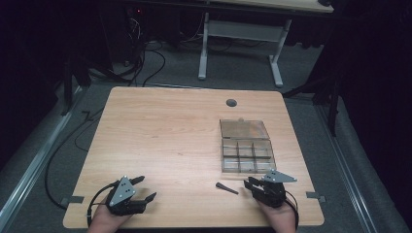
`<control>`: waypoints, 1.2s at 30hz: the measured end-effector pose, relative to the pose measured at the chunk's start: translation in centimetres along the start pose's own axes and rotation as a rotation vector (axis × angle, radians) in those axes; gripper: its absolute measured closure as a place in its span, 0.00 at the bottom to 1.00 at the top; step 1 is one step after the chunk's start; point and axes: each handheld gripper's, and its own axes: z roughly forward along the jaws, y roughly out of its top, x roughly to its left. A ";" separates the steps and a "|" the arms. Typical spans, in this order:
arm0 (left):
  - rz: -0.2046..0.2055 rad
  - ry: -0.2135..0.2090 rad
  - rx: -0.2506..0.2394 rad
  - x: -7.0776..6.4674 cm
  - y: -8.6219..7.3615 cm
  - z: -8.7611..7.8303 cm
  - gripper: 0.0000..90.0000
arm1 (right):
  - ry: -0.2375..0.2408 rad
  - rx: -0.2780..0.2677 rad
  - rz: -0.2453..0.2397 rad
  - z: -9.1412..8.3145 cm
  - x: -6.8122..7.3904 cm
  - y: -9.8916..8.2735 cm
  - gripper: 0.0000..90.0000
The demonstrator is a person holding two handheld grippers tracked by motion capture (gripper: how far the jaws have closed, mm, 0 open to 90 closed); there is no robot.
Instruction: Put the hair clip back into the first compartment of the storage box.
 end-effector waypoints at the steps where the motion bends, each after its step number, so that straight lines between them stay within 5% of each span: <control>1: 0.002 0.001 0.000 0.0 0.0 0.0 0.32 | -0.003 0.006 0.003 0.0 0.0 0.0 0.78; 22: 0.003 0.001 0.007 0.0 0.0 0.0 0.32 | -0.018 0.034 -0.039 0.5 0.6 0.2 0.79; 36: 0.001 0.002 0.013 0.0 0.1 0.1 0.32 | 0.097 0.045 -0.085 2.1 3.0 1.9 0.78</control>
